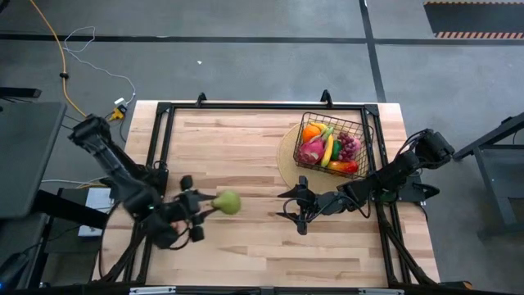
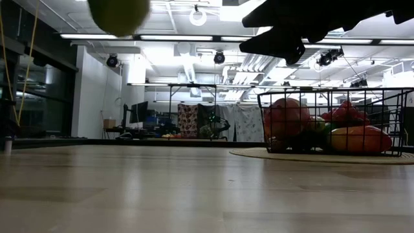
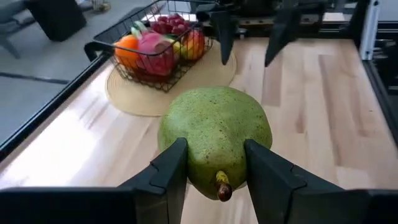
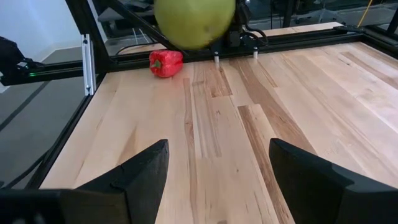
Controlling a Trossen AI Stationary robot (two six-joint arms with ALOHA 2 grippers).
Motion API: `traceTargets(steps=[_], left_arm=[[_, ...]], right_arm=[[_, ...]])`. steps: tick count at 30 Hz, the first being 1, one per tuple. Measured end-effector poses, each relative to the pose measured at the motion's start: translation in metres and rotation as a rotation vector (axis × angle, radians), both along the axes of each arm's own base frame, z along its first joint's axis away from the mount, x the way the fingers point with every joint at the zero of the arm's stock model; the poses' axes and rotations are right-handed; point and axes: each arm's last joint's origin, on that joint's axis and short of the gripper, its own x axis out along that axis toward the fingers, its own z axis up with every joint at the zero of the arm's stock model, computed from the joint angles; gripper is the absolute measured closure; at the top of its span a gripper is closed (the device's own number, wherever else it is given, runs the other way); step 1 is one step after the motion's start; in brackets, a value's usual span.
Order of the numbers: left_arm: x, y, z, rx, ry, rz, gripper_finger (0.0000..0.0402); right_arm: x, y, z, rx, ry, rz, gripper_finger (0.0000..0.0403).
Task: Build produce basket
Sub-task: Put the pear into the wire basket
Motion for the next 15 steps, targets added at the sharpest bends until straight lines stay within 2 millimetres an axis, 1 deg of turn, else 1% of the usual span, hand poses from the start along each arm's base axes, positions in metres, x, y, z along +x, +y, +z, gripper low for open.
traceTargets(steps=[3, 5, 8, 11, 15], left_arm=[[0.018, 0.010, -0.021, -0.019, -0.027, -0.049, 0.0275], [0.029, 0.018, -0.033, -0.045, -0.068, -0.126, 0.0275], [0.040, 0.032, -0.042, -0.070, -0.180, -0.215, 0.0274], [0.044, 0.048, -0.046, -0.076, -0.321, -0.235, 0.0274], [0.041, 0.064, -0.052, -0.118, -0.483, -0.276, 0.0274]], right_arm=[[0.000, 0.000, 0.000, 0.000, 0.000, 0.000, 0.0135], [0.000, 0.000, 0.000, 0.000, 0.000, 0.000, 0.0135], [0.000, 0.000, 0.000, -0.011, 0.000, 0.003, 0.0135], [0.000, 0.000, 0.000, -0.037, 0.000, 0.011, 0.0135], [0.000, 0.000, 0.001, -0.053, -0.007, -0.005, 0.0135]])
